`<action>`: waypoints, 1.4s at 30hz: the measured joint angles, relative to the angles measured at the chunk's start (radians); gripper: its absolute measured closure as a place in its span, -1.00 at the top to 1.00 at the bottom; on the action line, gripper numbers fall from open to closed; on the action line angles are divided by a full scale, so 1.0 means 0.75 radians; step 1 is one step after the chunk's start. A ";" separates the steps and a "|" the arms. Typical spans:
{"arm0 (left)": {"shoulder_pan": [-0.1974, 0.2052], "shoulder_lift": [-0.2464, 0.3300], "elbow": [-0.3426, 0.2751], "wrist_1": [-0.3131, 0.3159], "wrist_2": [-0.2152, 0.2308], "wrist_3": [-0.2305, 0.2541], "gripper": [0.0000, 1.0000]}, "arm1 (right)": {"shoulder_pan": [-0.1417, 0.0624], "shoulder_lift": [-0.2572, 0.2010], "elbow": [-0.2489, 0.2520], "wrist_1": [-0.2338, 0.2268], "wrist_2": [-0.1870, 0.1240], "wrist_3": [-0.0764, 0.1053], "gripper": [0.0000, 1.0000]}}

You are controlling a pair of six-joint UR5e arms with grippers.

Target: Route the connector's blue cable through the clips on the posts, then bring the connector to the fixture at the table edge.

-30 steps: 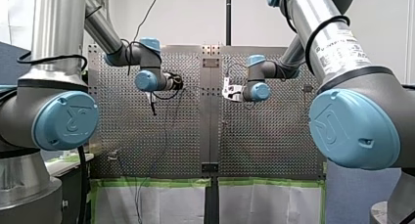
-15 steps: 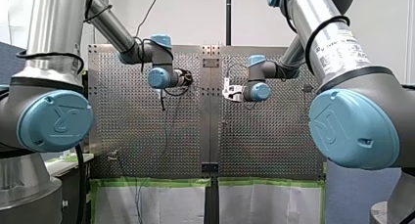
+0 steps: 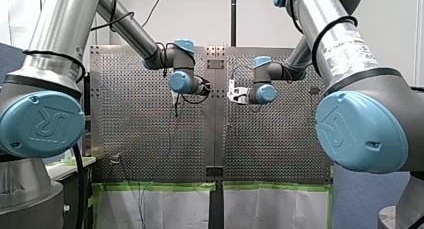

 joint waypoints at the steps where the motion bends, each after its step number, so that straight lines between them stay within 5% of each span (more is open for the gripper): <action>1: -0.012 -0.012 0.012 0.000 -0.012 0.012 1.00 | 0.000 0.000 0.000 0.000 0.000 0.000 -1.00; 12: -0.100 -0.082 0.049 0.045 -0.125 0.125 1.00 | 0.000 0.001 0.001 0.005 0.002 -0.002 -1.00; 42: -0.023 -0.086 0.123 0.056 -0.456 0.260 1.00 | 0.005 0.001 0.000 0.023 0.014 -0.004 -1.00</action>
